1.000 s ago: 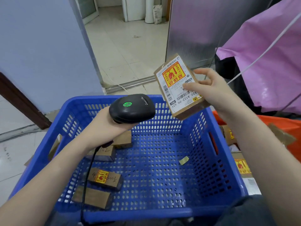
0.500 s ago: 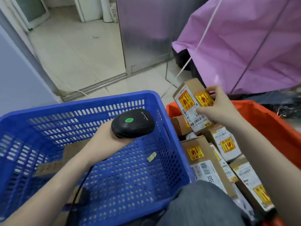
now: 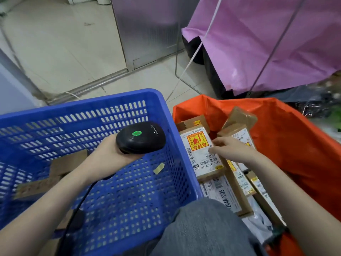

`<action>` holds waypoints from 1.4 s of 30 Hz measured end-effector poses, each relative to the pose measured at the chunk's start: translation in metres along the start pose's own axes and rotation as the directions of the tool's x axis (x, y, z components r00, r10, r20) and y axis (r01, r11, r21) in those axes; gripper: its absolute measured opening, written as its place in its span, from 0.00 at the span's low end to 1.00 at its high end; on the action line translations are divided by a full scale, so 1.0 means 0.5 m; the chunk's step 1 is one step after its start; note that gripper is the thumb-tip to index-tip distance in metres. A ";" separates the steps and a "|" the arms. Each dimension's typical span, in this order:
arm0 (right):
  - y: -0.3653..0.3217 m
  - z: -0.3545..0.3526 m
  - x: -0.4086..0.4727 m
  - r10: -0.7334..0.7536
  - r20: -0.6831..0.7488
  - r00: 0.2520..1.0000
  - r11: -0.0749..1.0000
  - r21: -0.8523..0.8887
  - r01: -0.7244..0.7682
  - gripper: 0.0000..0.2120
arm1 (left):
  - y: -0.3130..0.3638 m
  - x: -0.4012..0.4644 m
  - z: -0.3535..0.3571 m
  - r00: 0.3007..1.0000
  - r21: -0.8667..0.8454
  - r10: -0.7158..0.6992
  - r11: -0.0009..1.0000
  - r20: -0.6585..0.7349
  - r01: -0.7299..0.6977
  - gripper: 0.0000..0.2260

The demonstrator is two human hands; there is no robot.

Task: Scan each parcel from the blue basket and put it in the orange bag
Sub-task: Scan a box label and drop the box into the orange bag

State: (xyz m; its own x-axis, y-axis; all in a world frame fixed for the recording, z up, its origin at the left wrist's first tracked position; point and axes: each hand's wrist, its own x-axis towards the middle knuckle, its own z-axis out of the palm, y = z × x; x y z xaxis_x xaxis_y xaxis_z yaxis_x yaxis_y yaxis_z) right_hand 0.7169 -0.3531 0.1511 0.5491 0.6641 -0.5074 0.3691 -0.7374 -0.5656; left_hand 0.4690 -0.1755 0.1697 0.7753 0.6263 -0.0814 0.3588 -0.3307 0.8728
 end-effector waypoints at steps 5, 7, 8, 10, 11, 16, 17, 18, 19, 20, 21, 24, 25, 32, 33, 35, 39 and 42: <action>-0.052 -0.025 -0.011 -0.080 -0.170 0.982 0.995 0.046 0.089 0.26 | -0.005 -0.015 -0.059 0.998 0.039 -0.035 0.999 -0.045 0.036 0.12; -0.093 -0.032 -0.021 -0.155 -0.211 0.965 0.985 0.042 0.167 0.26 | 0.000 -0.024 -0.091 0.994 0.044 -0.042 0.998 -0.097 0.046 0.13; -0.117 -0.033 -0.025 -0.192 -0.224 0.955 0.977 0.050 0.208 0.26 | 0.003 -0.029 -0.105 0.992 0.046 -0.045 0.998 -0.122 0.051 0.16; -0.169 -0.025 -0.034 -0.265 -0.238 0.934 0.957 0.051 0.285 0.26 | 0.009 -0.045 -0.139 0.986 0.037 -0.077 0.996 -0.147 0.084 0.20; -0.199 -0.017 -0.040 -0.302 -0.238 0.923 0.946 0.047 0.321 0.26 | 0.014 -0.056 -0.157 0.982 0.029 -0.105 0.993 -0.155 0.111 0.19; -0.344 0.048 -0.057 -0.458 -0.189 0.869 0.881 0.033 0.471 0.27 | -0.020 -0.115 -0.274 0.961 0.039 -0.145 0.987 -0.237 0.158 0.07; -0.369 0.065 -0.058 -0.483 -0.177 0.858 0.871 0.011 0.492 0.28 | -0.030 -0.129 -0.297 0.958 0.052 -0.147 0.985 -0.246 0.164 0.07; -0.394 0.084 -0.057 -0.502 -0.156 0.850 0.862 -0.012 0.507 0.28 | -0.040 -0.143 -0.320 0.957 0.068 -0.147 0.983 -0.248 0.169 0.11; -0.418 0.103 -0.058 -0.522 -0.130 0.843 0.852 -0.036 0.522 0.28 | -0.051 -0.157 -0.342 0.957 0.072 -0.150 0.982 -0.250 0.173 0.17; -0.441 0.123 -0.058 -0.540 -0.098 0.836 0.842 -0.057 0.537 0.28 | -0.063 -0.169 -0.362 0.954 0.063 -0.153 0.983 -0.257 0.174 0.21; -0.463 0.143 -0.059 -0.557 -0.064 0.828 0.830 -0.078 0.552 0.29 | -0.075 -0.180 -0.381 0.954 0.056 -0.147 0.984 -0.263 0.168 0.23; -0.521 0.199 -0.060 -0.585 0.017 0.811 0.803 -0.129 0.582 0.30 | -0.103 -0.206 -0.424 0.951 0.030 -0.150 0.986 -0.270 0.164 0.26; -0.539 0.220 -0.058 -0.590 0.039 0.806 0.796 -0.140 0.589 0.31 | -0.115 -0.213 -0.438 0.948 0.024 -0.149 0.986 -0.280 0.162 0.27; -0.626 0.411 0.002 -0.601 0.209 0.772 0.763 -0.138 0.631 0.33 | -0.251 -0.266 -0.490 0.896 -0.019 -0.245 0.966 -0.370 0.256 0.27; -0.629 0.442 0.015 -0.594 0.232 0.770 0.763 -0.142 0.631 0.33 | -0.272 -0.269 -0.490 0.888 -0.022 -0.270 0.959 -0.372 0.282 0.27; -0.630 0.505 0.046 -0.582 0.274 0.766 0.758 -0.158 0.632 0.35 | -0.321 -0.272 -0.489 0.870 -0.032 -0.319 0.943 -0.377 0.332 0.23; -0.618 0.626 0.112 -0.537 0.372 0.757 0.760 -0.176 0.625 0.39 | -0.409 -0.258 -0.472 0.814 -0.050 -0.389 0.911 -0.431 0.409 0.14; -0.603 0.707 0.158 -0.483 0.441 0.757 0.771 -0.196 0.606 0.42 | -0.453 -0.244 -0.459 0.785 -0.071 -0.434 0.889 -0.441 0.452 0.11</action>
State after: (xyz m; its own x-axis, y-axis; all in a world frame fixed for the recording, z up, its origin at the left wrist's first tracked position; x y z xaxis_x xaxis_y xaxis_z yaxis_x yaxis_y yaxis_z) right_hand 0.3838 -0.0348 0.0515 -0.0930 0.9130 -0.3972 0.7647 -0.1900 -0.6158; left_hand 0.1739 -0.0149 0.0924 0.2240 0.9468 -0.2311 0.6328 0.0390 0.7734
